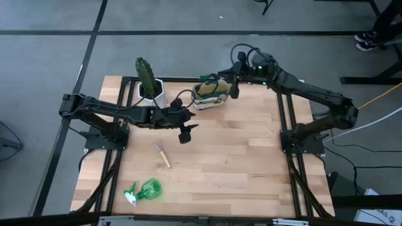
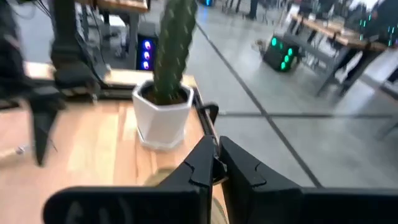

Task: Pick & Place Garden tools in Gardening bag
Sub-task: Put the shear scissors into the gardening bag

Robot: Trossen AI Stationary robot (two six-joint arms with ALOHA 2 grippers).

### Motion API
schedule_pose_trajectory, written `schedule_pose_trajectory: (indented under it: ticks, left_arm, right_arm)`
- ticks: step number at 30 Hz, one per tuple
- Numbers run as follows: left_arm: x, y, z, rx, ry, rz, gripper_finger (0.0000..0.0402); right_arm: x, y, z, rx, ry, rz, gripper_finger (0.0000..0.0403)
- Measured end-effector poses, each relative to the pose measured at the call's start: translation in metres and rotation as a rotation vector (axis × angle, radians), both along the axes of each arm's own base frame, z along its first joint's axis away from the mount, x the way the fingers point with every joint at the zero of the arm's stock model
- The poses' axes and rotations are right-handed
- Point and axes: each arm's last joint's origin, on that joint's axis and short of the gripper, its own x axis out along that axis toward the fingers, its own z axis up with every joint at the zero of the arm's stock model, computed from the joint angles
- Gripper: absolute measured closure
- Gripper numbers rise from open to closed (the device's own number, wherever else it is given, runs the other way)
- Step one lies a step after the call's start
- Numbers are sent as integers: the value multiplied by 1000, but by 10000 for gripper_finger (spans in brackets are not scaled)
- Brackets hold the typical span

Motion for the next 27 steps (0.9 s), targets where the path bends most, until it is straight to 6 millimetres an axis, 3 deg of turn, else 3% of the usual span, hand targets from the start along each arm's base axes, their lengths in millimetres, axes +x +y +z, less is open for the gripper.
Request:
schedule_pose_trajectory:
  ticks: [7, 12, 27]
  left_arm:
    - [0, 0, 0, 1, 0, 2, 178]
    - [0, 0, 0, 3, 0, 1, 178]
    - [0, 0, 0, 2, -1, 3, 178]
  right_arm:
    - [12, -20, -32, 70, 115, -26, 381]
    - [14, -24, -41, 102, 149, 22, 381]
    - [20, -28, -58, -29, 264, 95, 380]
